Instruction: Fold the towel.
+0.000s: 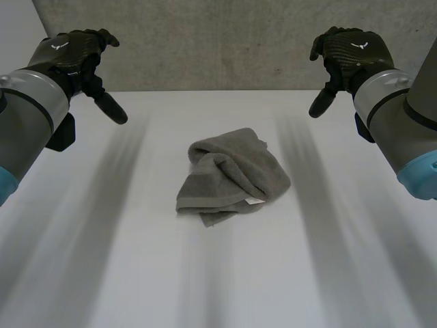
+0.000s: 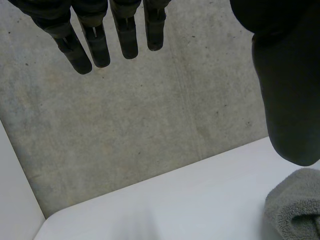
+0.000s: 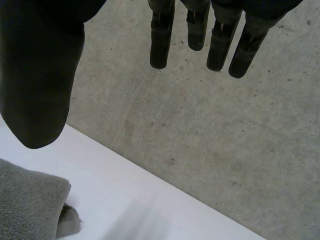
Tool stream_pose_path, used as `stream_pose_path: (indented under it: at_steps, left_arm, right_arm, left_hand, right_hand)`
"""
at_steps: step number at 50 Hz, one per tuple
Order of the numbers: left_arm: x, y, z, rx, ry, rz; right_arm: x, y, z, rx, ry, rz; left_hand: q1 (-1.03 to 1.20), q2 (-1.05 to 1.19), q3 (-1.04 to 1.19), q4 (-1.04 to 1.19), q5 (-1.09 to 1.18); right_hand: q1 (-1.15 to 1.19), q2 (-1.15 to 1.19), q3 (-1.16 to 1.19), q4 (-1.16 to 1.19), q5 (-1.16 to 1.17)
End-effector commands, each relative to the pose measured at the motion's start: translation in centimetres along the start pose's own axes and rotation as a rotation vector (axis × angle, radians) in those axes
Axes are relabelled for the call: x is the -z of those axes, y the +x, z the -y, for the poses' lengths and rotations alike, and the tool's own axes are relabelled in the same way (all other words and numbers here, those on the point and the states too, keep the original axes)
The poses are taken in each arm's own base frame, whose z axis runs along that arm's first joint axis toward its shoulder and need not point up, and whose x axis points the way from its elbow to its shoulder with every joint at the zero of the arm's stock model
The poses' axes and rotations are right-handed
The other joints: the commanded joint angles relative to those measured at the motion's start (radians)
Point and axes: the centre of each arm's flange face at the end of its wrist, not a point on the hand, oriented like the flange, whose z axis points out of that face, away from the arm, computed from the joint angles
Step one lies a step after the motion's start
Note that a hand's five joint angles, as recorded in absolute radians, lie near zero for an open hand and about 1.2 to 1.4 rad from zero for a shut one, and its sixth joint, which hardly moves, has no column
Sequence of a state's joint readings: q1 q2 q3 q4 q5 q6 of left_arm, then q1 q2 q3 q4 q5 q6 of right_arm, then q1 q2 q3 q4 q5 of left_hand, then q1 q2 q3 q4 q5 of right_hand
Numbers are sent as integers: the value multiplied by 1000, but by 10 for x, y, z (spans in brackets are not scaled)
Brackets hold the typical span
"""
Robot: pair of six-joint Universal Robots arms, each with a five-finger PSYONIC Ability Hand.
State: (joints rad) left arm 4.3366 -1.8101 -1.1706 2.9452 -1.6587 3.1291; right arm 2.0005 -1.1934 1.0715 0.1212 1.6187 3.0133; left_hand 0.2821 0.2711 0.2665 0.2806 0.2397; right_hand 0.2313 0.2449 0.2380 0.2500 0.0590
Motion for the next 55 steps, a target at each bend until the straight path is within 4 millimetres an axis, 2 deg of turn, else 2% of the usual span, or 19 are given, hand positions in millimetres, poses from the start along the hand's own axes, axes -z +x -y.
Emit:
stream_pose_path:
  at_steps: [1, 7, 10, 12, 13, 15, 17, 18, 20, 23, 31, 37, 39, 42, 44, 48, 52, 53, 55]
  left_arm:
    - [0, 2, -6, -2, -18, -8]
    - [1, 11, -22, -9, -66, -35]
    - [0, 20, -44, -18, -130, -59]
    - [-2, 26, -72, -30, -212, -74]
    - [-2, 26, -72, -30, -212, -74]
    - [-3, 27, -88, -35, -258, -79]
    - [-10, 31, -120, -36, -339, -103]
    - [-10, 31, -120, -36, -340, -103]
    - [-19, 37, -148, -22, -405, -150]
    - [-28, 45, -166, 21, -431, -201]
    - [-38, 58, -191, 174, -487, -243]
    - [-35, 73, -196, 179, -492, -278]
    - [-33, 79, -196, 180, -492, -291]
    - [-33, 80, -196, 181, -487, -291]
    - [-32, 82, -193, 177, -472, -282]
    - [-28, 87, -187, 166, -450, -270]
    - [-20, 89, -146, 166, -354, -250]
    - [-20, 89, -146, 166, -353, -250]
    - [-13, 88, -103, 176, -249, -256]
  right_arm:
    - [1, -2, 1, 8, 2, 8]
    - [3, -9, -2, 35, -7, 34]
    - [3, -12, -10, 91, -25, 45]
    - [5, -22, -24, 164, -62, 77]
    - [5, -22, -24, 164, -63, 78]
    - [7, -33, -32, 199, -80, 113]
    - [14, -69, -53, 258, -108, 236]
    - [14, -69, -53, 258, -108, 237]
    - [21, -102, -78, 291, -136, 352]
    - [18, -122, -101, 289, -157, 414]
    - [2, -138, -133, 299, -175, 415]
    - [-9, -130, -146, 318, -209, 321]
    - [-12, -127, -149, 323, -213, 282]
    - [-12, -127, -150, 323, -213, 283]
    - [-12, -129, -156, 325, -227, 291]
    - [-11, -128, -159, 327, -240, 293]
    - [-10, -122, -152, 310, -235, 298]
    - [-10, -122, -152, 310, -235, 298]
    - [-7, -111, -106, 281, -149, 282]
  left_hand:
    - [-19, -8, -3, -17, -151]
    - [11, 22, 26, 12, -121]
    - [11, 22, 26, 12, -121]
    - [11, 22, 26, 12, -121]
    - [11, 22, 26, 12, -121]
    - [11, 22, 26, 12, -121]
    - [17, 28, 32, 18, -116]
    - [17, 28, 32, 18, -116]
    - [28, 39, 44, 30, -104]
    - [57, 68, 73, 59, -75]
    - [172, 183, 188, 174, 40]
    - [366, 377, 381, 367, 234]
    - [632, 643, 647, 633, 499]
    - [765, 776, 781, 767, 633]
    - [1037, 1048, 1052, 1038, 905]
    - [1114, 1125, 1130, 1116, 982]
    - [1114, 1125, 1130, 1116, 982]
    - [1114, 1125, 1130, 1116, 982]
    - [1114, 1125, 1130, 1116, 982]
  right_hand:
    - [-57, -70, -63, -75, -59]
    - [-57, -70, -63, -75, -59]
    - [-57, -70, -63, -75, -59]
    - [-57, -70, -63, -75, -59]
    - [-57, -70, -63, -75, -59]
    - [-57, -70, -63, -75, -59]
    - [-57, -70, -63, -75, -59]
    - [-57, -70, -63, -75, -59]
    - [-57, -70, -63, -75, -59]
    - [-57, -70, -63, -75, -59]
    - [9, -4, 2, -10, 7]
    - [177, 163, 170, 158, 174]
    - [375, 362, 369, 357, 373]
    - [491, 477, 484, 472, 489]
    - [841, 828, 835, 823, 839]
    - [1075, 1061, 1068, 1056, 1073]
    - [1165, 1151, 1158, 1146, 1163]
    - [1165, 1151, 1158, 1146, 1163]
    - [1165, 1151, 1158, 1146, 1163]
